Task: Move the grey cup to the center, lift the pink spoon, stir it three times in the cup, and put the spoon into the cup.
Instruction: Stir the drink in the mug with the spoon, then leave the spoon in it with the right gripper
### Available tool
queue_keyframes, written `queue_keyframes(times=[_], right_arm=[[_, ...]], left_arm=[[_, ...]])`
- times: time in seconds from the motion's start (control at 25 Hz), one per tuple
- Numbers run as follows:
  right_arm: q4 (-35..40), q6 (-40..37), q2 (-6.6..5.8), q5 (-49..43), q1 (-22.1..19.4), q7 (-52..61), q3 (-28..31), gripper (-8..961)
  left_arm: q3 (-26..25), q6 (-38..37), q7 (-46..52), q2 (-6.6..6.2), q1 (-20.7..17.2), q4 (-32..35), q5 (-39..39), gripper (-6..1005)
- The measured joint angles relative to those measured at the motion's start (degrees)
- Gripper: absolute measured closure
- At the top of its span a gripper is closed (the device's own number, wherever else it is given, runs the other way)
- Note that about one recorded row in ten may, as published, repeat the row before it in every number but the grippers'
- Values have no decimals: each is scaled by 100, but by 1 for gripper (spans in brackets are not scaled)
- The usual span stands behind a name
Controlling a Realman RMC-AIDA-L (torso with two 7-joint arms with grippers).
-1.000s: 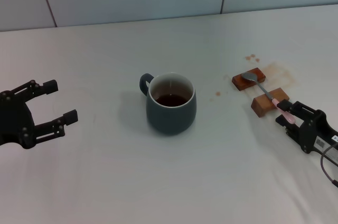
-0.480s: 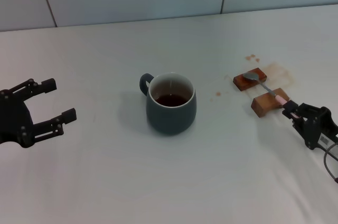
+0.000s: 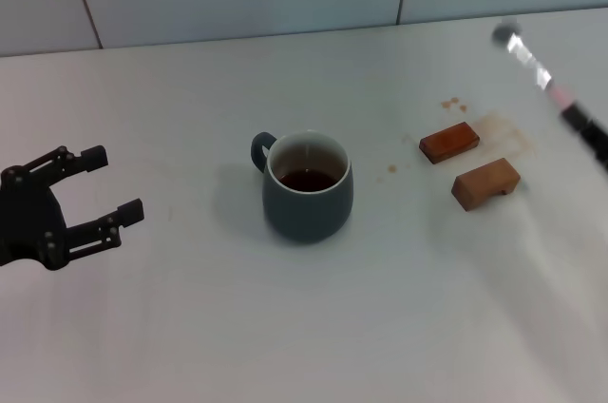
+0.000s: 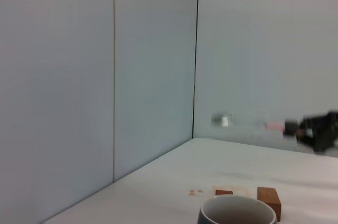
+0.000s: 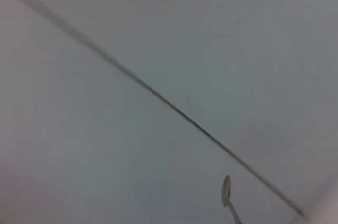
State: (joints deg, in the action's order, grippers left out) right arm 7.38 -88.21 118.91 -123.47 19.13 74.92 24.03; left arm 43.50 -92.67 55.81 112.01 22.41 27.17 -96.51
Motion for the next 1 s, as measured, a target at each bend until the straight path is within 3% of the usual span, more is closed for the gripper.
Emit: queue_keyframes(times=[0.04,0.08,0.16,0.2,0.32,0.36,0.4,0.44,0.48,0.56,0.6,0.68,0.84,1.0], right_arm=[[116,-542,-63,-8,150,-798,85,833],[116,-542,-63,-8,150,-798,85,833],[536,-1476,-227,-47,508,-1267,-255,834],[536,-1476,-227,-47,508,-1267,-255,834],[1119,-1889,-412,-53,929,-1079,-1047,834],[1497,-1954,-527,-49,1183,-695,-1650,834],[1497,-1954,-527,-49,1183,-695,-1650,834],[1924,-2080,-631,-37,1408,-192,-2283,834],[1924,-2080,-631,-37,1408,-192,-2283,834],[2602,-2314,-707,-31,1678,539,-3101,834],[2602,-2314,-707,-31,1678,539,-3101,834],[3087,-2385,-715,-27,1846,1192,-3642,834],[4335,-2278,-664,-26,2120,2820,-4966,834],[4982,-2142,-652,-66,2220,3655,-5577,834]], left_arm=[[0,6,0,16,-3,-12,-9,165],[0,7,0,32,-9,-16,-11,165],[0,8,0,48,-19,-14,-11,164],[0,8,0,48,-19,-14,-11,164],[0,36,0,109,-33,-31,-6,164],[0,44,-1,120,-34,-31,-8,164],[0,44,-1,120,-34,-31,-8,164],[0,66,-5,147,-34,-31,-13,164],[0,72,-6,148,-35,-31,-14,164],[0,75,-6,148,-35,-31,-14,165],[0,75,-6,148,-35,-31,-14,165],[0,87,11,149,-35,-34,-14,165],[0,90,34,147,-35,-34,-13,165],[0,90,36,147,-37,-34,-13,165]])
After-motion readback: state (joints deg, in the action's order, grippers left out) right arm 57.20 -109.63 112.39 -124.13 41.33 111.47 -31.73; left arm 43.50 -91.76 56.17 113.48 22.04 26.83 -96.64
